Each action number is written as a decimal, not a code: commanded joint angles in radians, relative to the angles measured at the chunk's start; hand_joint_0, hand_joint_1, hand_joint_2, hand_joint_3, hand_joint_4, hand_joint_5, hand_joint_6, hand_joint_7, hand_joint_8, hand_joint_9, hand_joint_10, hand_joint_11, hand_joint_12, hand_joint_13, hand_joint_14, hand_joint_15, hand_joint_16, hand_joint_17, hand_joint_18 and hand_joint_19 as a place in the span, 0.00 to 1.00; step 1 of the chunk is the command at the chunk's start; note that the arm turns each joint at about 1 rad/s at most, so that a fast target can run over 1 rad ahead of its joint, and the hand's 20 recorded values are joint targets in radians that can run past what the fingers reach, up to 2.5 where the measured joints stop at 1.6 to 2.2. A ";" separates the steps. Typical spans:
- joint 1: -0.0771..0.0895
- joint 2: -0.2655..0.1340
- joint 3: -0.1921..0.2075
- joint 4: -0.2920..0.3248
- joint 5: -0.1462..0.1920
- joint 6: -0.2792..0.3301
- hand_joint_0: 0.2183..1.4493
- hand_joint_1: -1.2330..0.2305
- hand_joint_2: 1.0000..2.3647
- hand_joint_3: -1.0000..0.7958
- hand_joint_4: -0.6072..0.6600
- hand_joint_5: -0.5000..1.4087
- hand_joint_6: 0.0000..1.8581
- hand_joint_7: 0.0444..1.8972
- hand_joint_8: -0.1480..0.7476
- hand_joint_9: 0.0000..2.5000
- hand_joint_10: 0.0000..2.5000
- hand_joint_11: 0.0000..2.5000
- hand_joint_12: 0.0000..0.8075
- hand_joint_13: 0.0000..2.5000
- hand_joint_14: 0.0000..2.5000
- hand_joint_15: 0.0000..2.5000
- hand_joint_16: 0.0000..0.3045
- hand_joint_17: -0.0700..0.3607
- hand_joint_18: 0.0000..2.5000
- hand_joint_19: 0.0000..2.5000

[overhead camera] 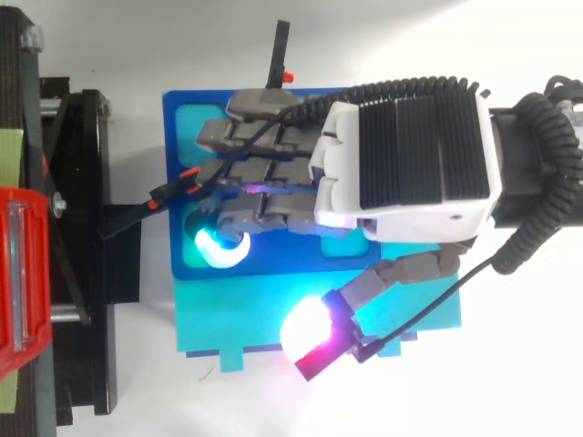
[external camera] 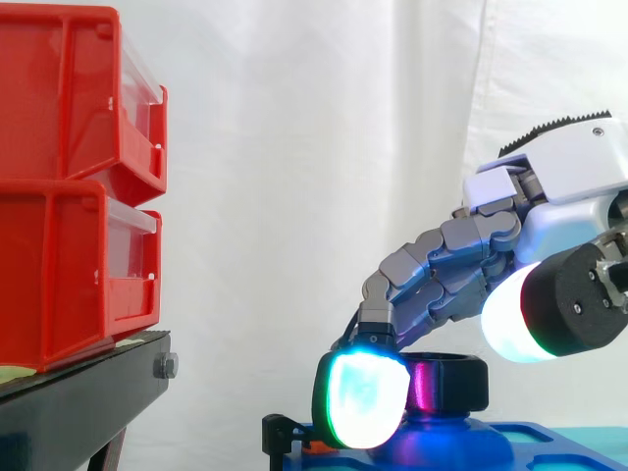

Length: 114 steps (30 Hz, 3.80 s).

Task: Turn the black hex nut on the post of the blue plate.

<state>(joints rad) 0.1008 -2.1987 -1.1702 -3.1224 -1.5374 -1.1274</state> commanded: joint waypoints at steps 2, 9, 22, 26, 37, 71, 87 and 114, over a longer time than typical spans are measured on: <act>-0.012 -0.001 0.000 -0.001 -0.009 -0.011 0.21 0.53 0.00 0.28 0.64 0.16 0.27 0.41 0.45 0.13 0.00 0.00 0.47 0.02 0.00 0.00 0.19 0.47 0.00 0.03; -0.032 -0.001 0.000 -0.001 -0.038 -0.025 0.21 0.53 0.00 0.28 0.64 0.16 0.27 0.41 0.45 0.13 0.00 0.00 0.47 0.02 0.00 0.00 0.19 0.47 0.00 0.03; -0.058 0.000 0.001 0.002 -0.063 -0.037 0.21 0.53 0.00 0.28 0.64 0.16 0.27 0.41 0.45 0.13 0.00 0.00 0.47 0.02 0.00 0.00 0.19 0.47 0.00 0.03; -0.070 0.000 0.000 0.004 -0.070 -0.037 0.21 0.53 0.00 0.28 0.64 0.16 0.27 0.41 0.45 0.13 0.00 0.00 0.47 0.03 0.00 0.00 0.19 0.47 0.00 0.03; -0.107 -0.001 0.000 0.010 -0.083 -0.052 0.21 0.52 0.00 0.28 0.64 0.16 0.27 0.41 0.45 0.13 0.00 0.00 0.47 0.03 0.00 0.00 0.19 0.47 0.00 0.03; -0.069 0.000 0.067 0.010 -0.047 -0.038 0.21 0.52 0.00 0.28 0.64 0.16 0.27 0.41 0.45 0.13 0.00 0.00 0.46 0.03 0.00 0.00 0.19 0.46 0.00 0.03; 0.004 -0.001 0.067 -0.050 0.031 -0.035 0.21 0.52 0.00 0.28 0.64 0.16 0.27 0.47 0.45 0.13 0.00 0.00 0.46 0.03 0.00 0.00 0.19 0.47 0.01 0.03; -0.004 0.000 0.067 -0.128 0.036 -0.048 0.21 0.52 0.00 0.28 0.64 0.16 0.27 0.48 0.44 0.13 0.00 0.00 0.45 0.03 0.00 0.00 0.19 0.46 0.01 0.03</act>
<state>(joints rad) 0.1008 -2.1985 -1.1029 -3.2466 -1.5002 -1.1699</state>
